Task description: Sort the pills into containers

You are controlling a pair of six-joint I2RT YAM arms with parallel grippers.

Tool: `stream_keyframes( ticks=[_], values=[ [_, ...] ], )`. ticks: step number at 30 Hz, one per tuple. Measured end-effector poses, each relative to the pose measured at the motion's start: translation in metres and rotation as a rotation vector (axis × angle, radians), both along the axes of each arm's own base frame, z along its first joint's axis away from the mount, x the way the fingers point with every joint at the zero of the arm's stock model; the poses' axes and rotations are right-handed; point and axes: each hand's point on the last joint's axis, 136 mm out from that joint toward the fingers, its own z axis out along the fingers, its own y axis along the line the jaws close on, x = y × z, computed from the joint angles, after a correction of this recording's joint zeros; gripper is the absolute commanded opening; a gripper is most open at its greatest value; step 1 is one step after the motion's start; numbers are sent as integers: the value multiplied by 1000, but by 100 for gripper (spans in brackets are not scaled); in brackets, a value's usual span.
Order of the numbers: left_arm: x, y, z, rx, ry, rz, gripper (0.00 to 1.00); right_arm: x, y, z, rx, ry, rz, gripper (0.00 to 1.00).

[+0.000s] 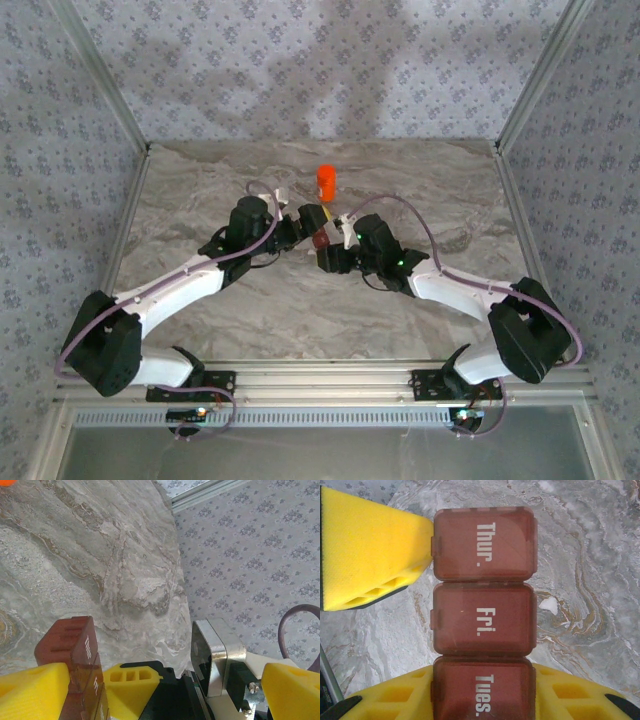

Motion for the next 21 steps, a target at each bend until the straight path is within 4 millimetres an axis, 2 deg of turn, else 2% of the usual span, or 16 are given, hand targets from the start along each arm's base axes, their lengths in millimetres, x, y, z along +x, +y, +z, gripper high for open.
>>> stream_keyframes(
  ticks=[21],
  values=[
    [0, -7, 12, -10, -18, 9, 98, 4, 0, 3, 12, -11, -9, 43]
  ],
)
